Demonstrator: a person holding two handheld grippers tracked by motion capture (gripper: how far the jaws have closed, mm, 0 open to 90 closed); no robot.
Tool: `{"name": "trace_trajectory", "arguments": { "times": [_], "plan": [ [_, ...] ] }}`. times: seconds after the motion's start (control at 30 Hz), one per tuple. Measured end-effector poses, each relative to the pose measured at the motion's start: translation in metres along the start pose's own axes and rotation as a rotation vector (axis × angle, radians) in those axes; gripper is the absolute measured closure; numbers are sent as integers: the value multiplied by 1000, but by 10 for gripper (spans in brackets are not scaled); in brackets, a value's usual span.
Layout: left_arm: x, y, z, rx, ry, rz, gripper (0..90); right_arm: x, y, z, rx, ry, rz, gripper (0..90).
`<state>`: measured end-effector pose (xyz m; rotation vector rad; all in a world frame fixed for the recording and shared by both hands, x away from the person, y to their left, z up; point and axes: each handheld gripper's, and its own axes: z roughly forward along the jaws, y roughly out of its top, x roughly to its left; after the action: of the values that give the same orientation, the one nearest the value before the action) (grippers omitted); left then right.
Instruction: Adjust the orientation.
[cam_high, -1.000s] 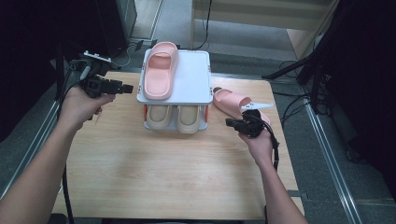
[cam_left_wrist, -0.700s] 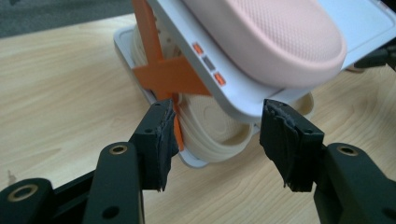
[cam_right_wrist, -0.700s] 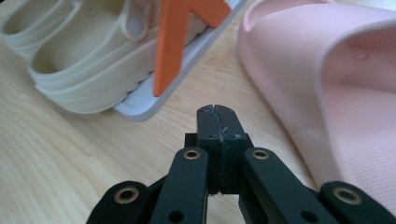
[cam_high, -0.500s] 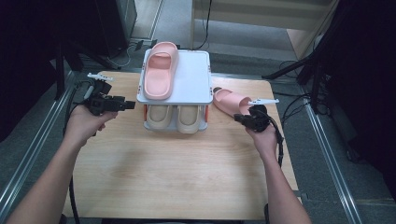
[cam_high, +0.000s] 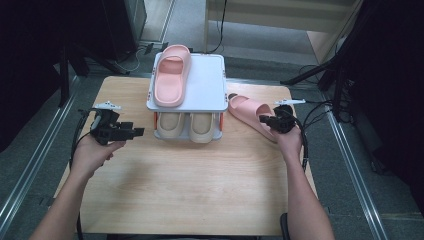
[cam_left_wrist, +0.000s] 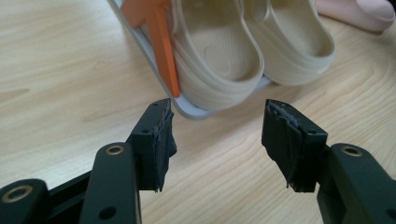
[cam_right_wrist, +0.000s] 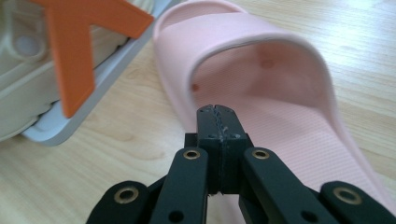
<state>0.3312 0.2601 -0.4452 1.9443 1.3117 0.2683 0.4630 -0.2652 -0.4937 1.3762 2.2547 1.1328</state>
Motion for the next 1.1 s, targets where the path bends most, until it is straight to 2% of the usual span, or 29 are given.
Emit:
{"name": "trace_trajectory", "arguments": {
  "times": [0.07, 0.13, 0.33, 0.53, 0.77, 0.93, 1.1],
  "plan": [
    [-1, -6, 1, -2, 8, 4, 430, -5, 1, 3, -2, -8, 12, 900],
    [-2, -12, 1, -28, 19, 9, 432, -9, 2, 5, 0, -11, 22, 900],
    [-1, -22, 2, -17, 26, -4, 434, -11, 1, 21, 50, -12, 20, 900],
    [1, -30, 4, -5, 26, -11, 433, -4, 3, 27, 69, -1, 5, 900],
    [3, -31, 6, 1, 21, -13, 432, 10, 3, 29, 80, 20, 4, 900],
    [3, -31, 10, 26, -3, -20, 418, 20, 5, 33, 83, 8, 33, 900],
    [2, -30, 11, 21, -5, -18, 417, 32, 7, 36, 89, 11, 45, 900]
  ]
}}
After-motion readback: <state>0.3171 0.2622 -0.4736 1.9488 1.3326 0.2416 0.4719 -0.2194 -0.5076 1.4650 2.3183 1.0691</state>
